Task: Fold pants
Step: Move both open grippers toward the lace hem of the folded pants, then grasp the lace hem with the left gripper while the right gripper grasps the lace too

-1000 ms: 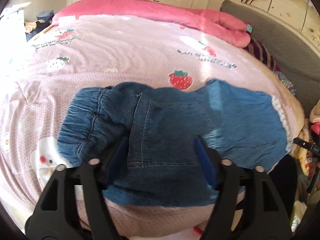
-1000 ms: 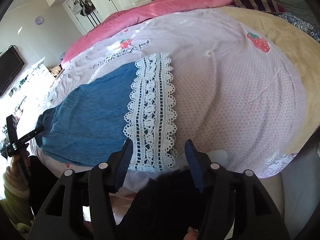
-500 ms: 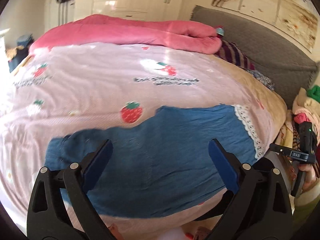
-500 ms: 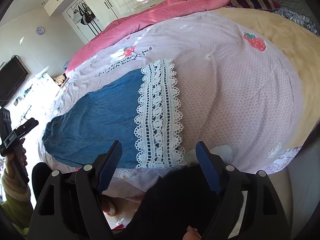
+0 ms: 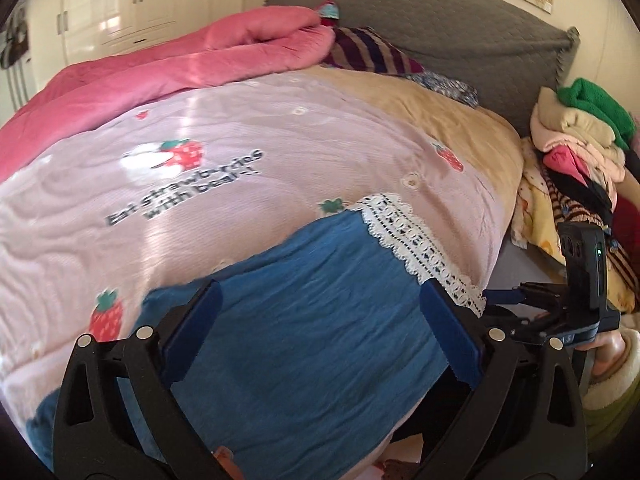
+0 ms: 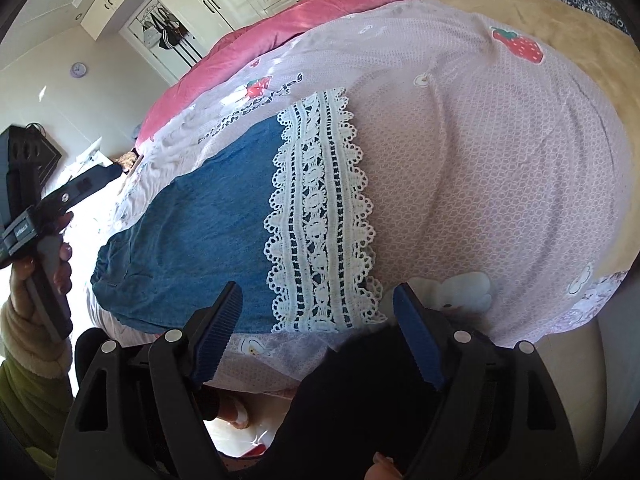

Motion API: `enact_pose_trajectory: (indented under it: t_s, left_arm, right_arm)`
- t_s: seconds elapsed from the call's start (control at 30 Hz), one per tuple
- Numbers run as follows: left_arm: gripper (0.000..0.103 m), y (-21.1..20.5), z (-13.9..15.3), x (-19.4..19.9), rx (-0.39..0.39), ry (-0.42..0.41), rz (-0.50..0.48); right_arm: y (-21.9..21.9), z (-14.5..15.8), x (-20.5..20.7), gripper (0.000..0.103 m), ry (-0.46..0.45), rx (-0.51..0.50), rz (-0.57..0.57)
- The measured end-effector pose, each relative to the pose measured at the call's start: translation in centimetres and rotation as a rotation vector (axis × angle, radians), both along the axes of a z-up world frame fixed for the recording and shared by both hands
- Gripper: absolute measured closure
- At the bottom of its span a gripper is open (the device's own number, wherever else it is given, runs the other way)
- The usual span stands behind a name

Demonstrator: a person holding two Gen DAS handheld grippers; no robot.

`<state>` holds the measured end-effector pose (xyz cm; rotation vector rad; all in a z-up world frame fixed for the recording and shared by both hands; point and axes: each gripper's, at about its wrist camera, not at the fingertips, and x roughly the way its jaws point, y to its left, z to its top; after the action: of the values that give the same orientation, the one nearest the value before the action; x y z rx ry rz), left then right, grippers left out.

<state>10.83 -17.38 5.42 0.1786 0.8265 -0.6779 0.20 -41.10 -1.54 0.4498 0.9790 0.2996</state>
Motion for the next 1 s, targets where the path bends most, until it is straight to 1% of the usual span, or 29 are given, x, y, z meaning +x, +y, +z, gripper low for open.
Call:
enact_pose_trajectory:
  t_s: [0.17, 0.27, 0.33, 0.43, 0.53, 0.6, 0.63, 0.7, 0.77, 0.83, 0.87, 0.9, 0.93, 0.97, 1.0]
  left_arm:
    - [0.01, -4.2, -1.5, 3.2, 0.04, 0.037, -0.076]
    - [0.01, -6.5, -2.7, 5.3, 0.077, 0.066, -0.096]
    - [0.01, -8.1, -3.7, 6.7, 0.111, 0.08, -0.115]
    - [0.01, -9.9, -4.8, 8.3, 0.135, 0.106, -0.146]
    - [0.01, -11.2, -5.9, 9.5, 0.154, 0.118, -0.184]
    - [0.012, -12.1, -6.7, 10.2, 0.158, 0.147, -0.223]
    - [0.016, -12.3, -7.0, 10.5, 0.151, 0.163, -0.237]
    - [0.024, -12.7, -7.7, 11.1, 0.138, 0.217, -0.258]
    - [0.047, -12.8, -8.3, 11.4, 0.108, 0.277, -0.285]
    - [0.053, -12.8, -8.6, 11.4, 0.089, 0.31, -0.294]
    - [0.056, -12.9, -8.8, 11.3, 0.087, 0.32, -0.302]
    - [0.063, -12.9, -8.8, 11.4, 0.078, 0.328, -0.308]
    - [0.067, -12.8, -8.8, 11.3, 0.073, 0.329, -0.307]
    - [0.075, -12.7, -8.8, 11.3, 0.068, 0.329, -0.306]
    - [0.077, -12.4, -8.6, 11.4, 0.058, 0.329, -0.305]
  right_arm:
    - [0.0, -0.8, 0.7, 0.026, 0.01, 0.029, -0.003]
    - [0.2, -1.3, 1.0, 0.026, 0.015, 0.016, -0.009]
    - [0.5, -1.5, 1.0, 0.027, 0.019, 0.052, -0.001]
    - [1.2, -1.2, 0.9, 0.035, 0.012, 0.041, 0.027]
    - [1.8, -0.8, 0.8, 0.036, -0.008, 0.055, 0.054]
    - [1.7, -0.8, 0.9, 0.036, -0.008, 0.069, 0.048]
    - [1.4, -1.1, 1.0, 0.036, -0.002, 0.088, 0.035]
    - [0.6, -1.8, 1.4, 0.036, 0.024, 0.166, -0.007]
    - [-0.2, -2.4, 1.6, 0.036, 0.046, 0.248, -0.045]
    - [-0.8, -2.9, 1.7, 0.039, 0.06, 0.292, -0.069]
    - [-0.9, -2.9, 1.7, 0.046, 0.063, 0.283, -0.075]
    - [-1.1, -3.0, 1.7, 0.057, 0.065, 0.268, -0.085]
    - [-1.3, -3.1, 1.6, 0.064, 0.066, 0.254, -0.098]
    - [-1.5, -3.0, 1.6, 0.079, 0.063, 0.252, -0.104]
    - [-1.6, -2.9, 1.6, 0.082, 0.057, 0.26, -0.102]
